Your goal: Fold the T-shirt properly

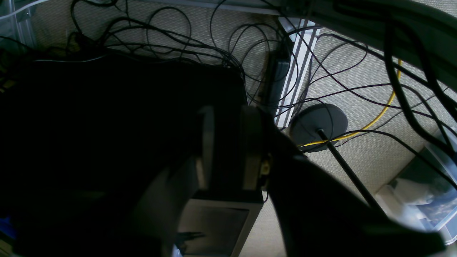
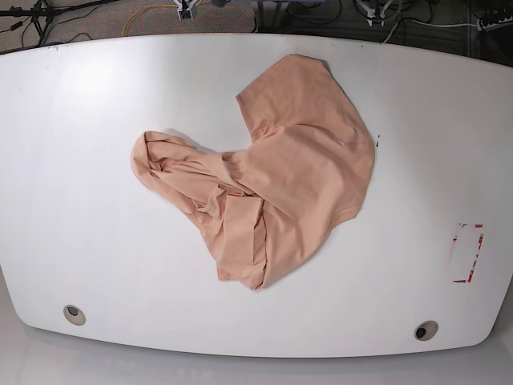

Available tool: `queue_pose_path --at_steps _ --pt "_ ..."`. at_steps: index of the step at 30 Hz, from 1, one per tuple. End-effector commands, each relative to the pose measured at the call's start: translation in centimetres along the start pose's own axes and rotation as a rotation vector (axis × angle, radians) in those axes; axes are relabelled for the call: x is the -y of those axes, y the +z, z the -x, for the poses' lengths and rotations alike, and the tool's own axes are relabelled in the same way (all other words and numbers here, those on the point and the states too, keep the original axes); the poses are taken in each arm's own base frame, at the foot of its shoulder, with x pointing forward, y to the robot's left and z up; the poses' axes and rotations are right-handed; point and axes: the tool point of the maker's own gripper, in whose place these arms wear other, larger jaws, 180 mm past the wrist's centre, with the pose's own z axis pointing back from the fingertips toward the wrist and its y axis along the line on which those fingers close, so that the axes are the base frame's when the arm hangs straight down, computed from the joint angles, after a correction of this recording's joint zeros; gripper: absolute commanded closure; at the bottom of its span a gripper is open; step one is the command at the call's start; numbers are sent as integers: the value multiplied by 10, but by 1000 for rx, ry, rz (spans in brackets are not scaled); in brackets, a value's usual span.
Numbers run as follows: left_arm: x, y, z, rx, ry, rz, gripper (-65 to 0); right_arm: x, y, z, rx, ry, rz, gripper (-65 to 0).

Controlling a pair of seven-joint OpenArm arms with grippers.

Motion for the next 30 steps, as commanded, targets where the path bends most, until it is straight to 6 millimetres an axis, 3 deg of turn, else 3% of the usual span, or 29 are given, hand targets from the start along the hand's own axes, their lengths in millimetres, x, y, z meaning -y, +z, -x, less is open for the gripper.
queue_pose_path --at_steps 1,30 --pt "-6 1 6 -9 0 -11 -114 1 2 4 -5 1 0 -89" --pt "-6 2 9 -5 10 -12 -112 4 2 -3 24 -1 8 -88"
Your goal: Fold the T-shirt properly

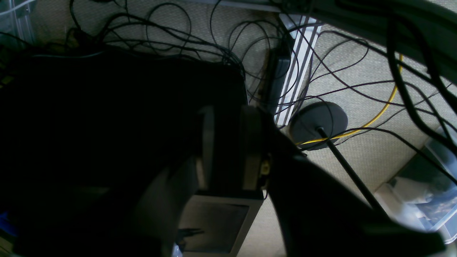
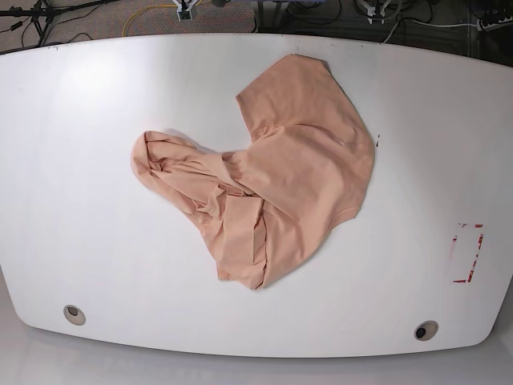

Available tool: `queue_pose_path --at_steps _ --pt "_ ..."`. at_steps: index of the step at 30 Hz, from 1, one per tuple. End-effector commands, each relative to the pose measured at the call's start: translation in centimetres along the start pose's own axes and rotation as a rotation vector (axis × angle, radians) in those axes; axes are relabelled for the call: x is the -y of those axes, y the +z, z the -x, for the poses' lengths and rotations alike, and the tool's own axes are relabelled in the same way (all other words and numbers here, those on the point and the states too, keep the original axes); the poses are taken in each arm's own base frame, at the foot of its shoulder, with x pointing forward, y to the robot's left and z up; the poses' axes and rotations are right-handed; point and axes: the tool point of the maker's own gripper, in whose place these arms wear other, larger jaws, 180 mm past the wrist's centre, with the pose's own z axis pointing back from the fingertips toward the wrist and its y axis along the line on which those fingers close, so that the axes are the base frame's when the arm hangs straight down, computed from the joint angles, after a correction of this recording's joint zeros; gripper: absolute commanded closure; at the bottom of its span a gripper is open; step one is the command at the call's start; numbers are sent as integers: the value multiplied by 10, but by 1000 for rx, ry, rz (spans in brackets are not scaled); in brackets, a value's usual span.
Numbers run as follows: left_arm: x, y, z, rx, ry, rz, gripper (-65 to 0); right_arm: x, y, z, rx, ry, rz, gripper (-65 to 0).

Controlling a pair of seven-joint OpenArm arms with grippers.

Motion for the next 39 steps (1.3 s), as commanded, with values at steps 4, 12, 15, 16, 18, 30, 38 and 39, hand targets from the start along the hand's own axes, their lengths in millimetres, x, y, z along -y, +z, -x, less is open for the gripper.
queue_pose_path --at_steps 4,12,15,16,18,30,38,39 --pt "-5 2 6 -1 3 -10 -113 3 2 1 13 -3 5 -88" --pt "-4 2 8 -2 4 -6 -112 4 3 1 10 2 6 -89" --pt "-4 2 9 -3 2 -6 -112 5 4 -1 17 6 10 -89" --pt "-4 2 9 -3 3 -6 -112 6 4 -2 20 7 11 -89" --pt "-5 3 11 -4 4 -7 -112 7 5 -4 28 10 14 -89" --pt "-8 4 13 5 0 -13 -110 9 12 6 32 22 25 -89" --pt "-11 5 11 15 3 -18 -110 10 12 11 17 19 24 -89" --pt "-12 6 11 19 3 -19 -110 10 13 12 15 19 24 -89"
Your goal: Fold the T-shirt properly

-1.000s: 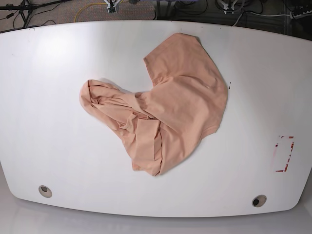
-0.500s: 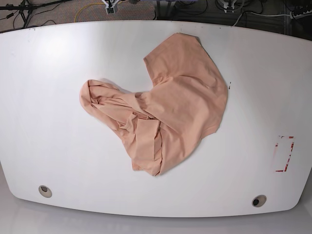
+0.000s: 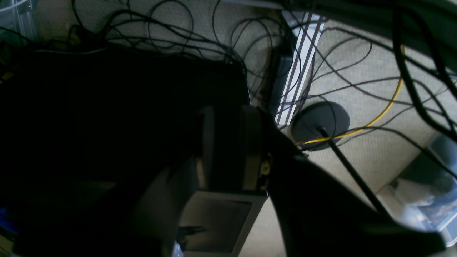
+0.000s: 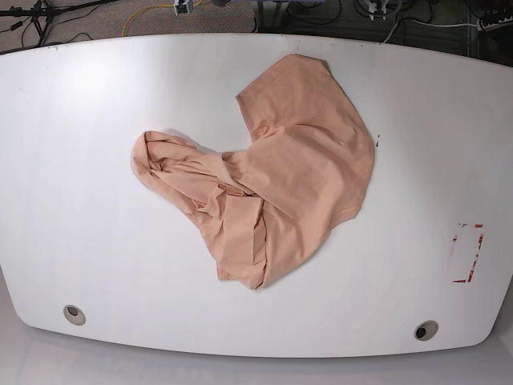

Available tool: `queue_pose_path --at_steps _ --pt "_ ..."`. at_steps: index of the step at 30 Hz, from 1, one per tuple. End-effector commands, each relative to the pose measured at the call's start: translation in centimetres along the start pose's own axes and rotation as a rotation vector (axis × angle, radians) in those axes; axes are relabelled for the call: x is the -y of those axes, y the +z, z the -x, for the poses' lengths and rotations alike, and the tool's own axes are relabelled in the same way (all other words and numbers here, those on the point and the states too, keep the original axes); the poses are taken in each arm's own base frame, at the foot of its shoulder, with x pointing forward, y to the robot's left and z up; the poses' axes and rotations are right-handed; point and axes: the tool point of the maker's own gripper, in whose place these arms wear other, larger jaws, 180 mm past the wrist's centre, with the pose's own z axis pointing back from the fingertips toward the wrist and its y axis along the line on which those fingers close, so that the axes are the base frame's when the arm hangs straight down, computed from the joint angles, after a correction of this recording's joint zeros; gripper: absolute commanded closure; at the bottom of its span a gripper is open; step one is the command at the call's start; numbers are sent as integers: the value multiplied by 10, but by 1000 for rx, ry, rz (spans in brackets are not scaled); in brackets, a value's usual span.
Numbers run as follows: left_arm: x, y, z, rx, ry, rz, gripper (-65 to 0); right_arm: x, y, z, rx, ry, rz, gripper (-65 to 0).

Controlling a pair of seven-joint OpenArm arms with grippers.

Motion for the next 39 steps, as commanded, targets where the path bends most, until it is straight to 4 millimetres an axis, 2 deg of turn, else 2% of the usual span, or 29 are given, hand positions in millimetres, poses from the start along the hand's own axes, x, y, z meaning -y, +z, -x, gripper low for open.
queue_pose_path --at_steps 1,9,19,21,29,31,39 --pt "-9 3 5 4 -1 -13 -109 3 3 4 1 0 2 -89" --pt "-20 9 -1 52 -21 -35 -107 8 9 8 11 12 17 -88" --pt "-25 20 8 84 -44 -44 -107 17 26 4 65 50 46 -87" --pt "-26 26 14 100 -54 -50 -107 13 36 5 95 60 48 -86" --pt "-32 34 18 123 -77 -79 -104 10 47 1 131 76 55 -85" --pt "-38 42 22 136 -88 -99 -103 5 54 6 134 78 53 -84" --pt "-39 57 31 156 -104 -91 -104 -1 67 5 166 89 55 -82"
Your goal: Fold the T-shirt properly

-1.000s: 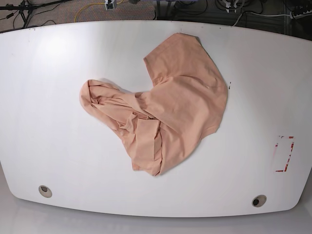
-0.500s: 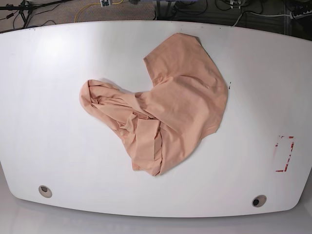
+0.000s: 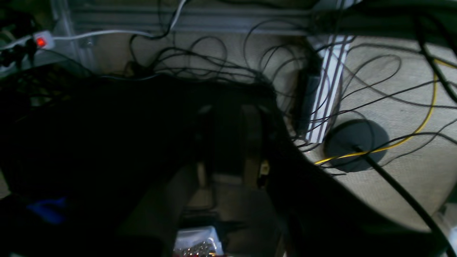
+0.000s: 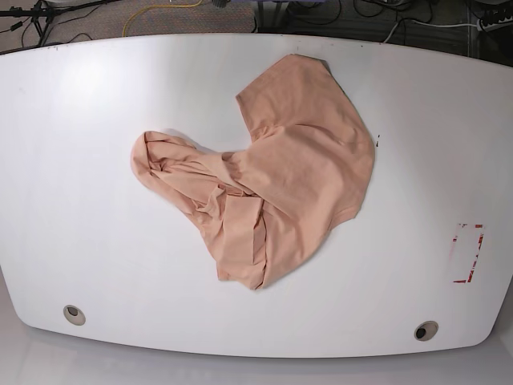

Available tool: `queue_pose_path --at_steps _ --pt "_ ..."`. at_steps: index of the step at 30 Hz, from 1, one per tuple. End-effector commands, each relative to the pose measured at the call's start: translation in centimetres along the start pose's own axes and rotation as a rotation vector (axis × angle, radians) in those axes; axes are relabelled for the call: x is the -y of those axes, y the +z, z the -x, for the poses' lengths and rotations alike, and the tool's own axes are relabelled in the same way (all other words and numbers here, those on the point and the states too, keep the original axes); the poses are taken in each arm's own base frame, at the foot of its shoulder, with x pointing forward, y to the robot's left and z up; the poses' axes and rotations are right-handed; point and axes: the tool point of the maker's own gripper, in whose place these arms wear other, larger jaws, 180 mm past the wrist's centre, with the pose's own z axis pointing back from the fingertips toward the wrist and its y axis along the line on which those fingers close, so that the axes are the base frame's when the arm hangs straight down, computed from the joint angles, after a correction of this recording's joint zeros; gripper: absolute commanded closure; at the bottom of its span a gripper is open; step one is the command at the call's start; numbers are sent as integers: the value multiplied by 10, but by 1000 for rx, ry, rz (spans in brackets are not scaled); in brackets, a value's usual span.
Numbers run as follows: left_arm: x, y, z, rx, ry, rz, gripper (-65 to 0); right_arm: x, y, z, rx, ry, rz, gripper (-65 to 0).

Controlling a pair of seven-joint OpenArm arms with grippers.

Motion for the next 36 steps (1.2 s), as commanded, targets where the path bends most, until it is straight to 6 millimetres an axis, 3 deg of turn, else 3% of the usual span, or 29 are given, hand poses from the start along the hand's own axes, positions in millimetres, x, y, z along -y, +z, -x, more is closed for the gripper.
queue_pose_path --at_steps 1,4,12,13,15,20,36 --pt "-4 13 13 -6 -10 2 -104 0 12 2 20 3 4 -82" --pt "-10 28 8 38 -25 0 -102 -2 29 1 43 14 15 -79" --pt "-16 45 5 69 -46 -9 -102 -3 48 -3 71 32 26 -79" --pt "-3 33 -11 88 -37 18 -104 -5 28 -27 101 34 20 -89" --pt "-3 33 -16 102 -37 16 -103 -4 25 -33 113 34 22 -89" --pt "-4 36 -33 155 -43 15 -103 -4 25 -33 112 33 21 -89" --pt "-4 36 -31 149 -43 17 -103 -4 26 -31 108 33 21 -87"
